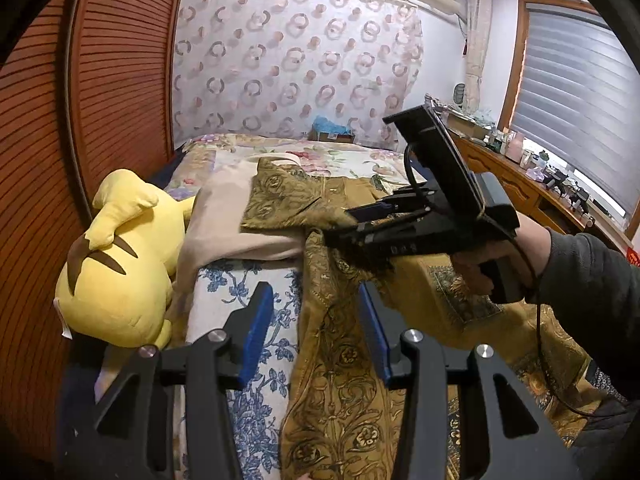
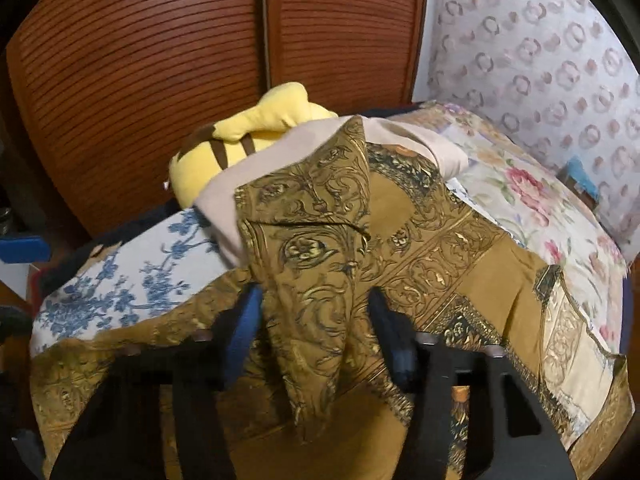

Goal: Fold small clothes

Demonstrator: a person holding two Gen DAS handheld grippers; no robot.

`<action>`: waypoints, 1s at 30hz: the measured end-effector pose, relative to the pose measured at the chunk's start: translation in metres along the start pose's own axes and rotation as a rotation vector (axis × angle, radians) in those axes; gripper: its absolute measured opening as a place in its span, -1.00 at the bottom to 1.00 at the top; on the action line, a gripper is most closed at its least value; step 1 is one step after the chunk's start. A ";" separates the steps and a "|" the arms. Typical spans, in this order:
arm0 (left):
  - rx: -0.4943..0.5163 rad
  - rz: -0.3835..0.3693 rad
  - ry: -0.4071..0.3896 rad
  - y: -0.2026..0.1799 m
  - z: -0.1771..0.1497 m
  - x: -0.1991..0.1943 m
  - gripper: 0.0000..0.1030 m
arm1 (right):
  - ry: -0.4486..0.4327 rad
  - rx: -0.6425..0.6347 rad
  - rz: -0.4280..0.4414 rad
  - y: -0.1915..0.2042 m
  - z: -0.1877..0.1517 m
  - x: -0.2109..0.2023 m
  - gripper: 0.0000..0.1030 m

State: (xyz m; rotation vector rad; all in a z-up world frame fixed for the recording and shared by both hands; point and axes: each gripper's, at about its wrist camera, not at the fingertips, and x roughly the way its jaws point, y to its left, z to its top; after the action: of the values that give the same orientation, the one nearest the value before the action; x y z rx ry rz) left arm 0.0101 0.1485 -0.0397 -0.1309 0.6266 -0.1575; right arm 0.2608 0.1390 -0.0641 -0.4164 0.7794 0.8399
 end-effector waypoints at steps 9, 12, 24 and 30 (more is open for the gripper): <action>0.013 0.006 0.003 -0.005 0.002 0.006 -0.13 | -0.125 0.188 -0.059 -0.043 -0.020 -0.056 -0.84; 0.022 0.005 0.004 -0.009 0.005 0.009 -0.12 | -0.115 0.224 -0.083 -0.055 -0.032 -0.071 -0.65; 0.031 0.001 0.022 -0.018 0.009 0.025 -0.11 | -0.068 0.106 -0.042 -0.039 -0.023 -0.034 -0.28; 0.034 -0.001 0.030 -0.018 0.009 0.029 -0.11 | 0.041 0.083 -0.154 -0.044 -0.013 0.008 -0.28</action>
State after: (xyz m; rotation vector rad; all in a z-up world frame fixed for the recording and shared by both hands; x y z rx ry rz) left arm 0.0370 0.1257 -0.0459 -0.0966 0.6538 -0.1714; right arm 0.2930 0.1081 -0.0768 -0.4155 0.8070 0.6549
